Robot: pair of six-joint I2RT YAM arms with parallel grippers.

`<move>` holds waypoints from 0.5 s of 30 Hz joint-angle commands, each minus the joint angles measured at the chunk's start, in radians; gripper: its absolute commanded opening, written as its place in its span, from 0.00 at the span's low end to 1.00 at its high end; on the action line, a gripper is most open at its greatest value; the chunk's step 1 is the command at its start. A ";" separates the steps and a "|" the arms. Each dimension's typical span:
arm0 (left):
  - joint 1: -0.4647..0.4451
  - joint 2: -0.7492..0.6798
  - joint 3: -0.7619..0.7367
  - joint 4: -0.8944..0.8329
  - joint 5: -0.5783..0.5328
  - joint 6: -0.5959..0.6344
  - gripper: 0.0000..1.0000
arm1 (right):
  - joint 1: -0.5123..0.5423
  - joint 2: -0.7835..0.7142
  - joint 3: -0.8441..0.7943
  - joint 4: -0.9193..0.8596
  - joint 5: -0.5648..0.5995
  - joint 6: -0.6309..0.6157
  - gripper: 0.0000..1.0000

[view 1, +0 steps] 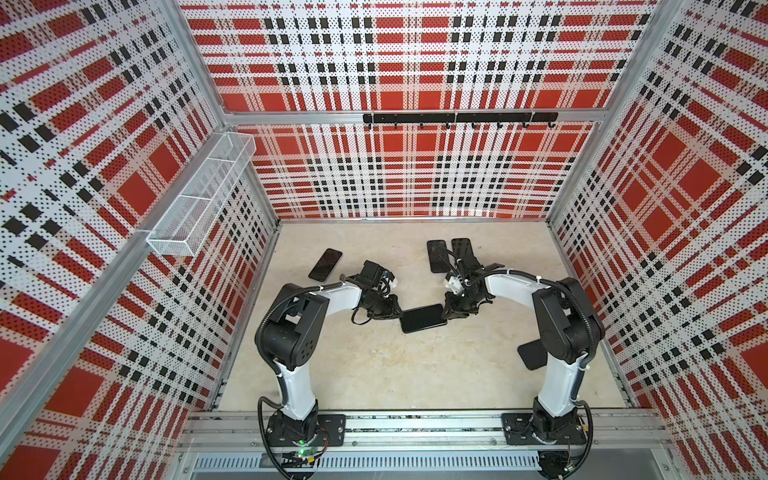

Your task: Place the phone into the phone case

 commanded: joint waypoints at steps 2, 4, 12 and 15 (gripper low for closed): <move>-0.020 0.045 -0.002 0.023 0.000 0.010 0.18 | 0.047 0.056 0.028 -0.118 0.112 -0.016 0.09; -0.018 0.043 0.000 0.022 -0.001 0.010 0.18 | 0.035 0.032 0.086 -0.161 0.123 -0.032 0.11; -0.013 0.042 0.000 0.022 -0.003 0.010 0.18 | 0.022 0.007 0.184 -0.240 0.116 -0.067 0.16; -0.014 0.041 -0.001 0.022 -0.003 0.010 0.18 | 0.022 0.005 0.159 -0.231 0.103 -0.064 0.16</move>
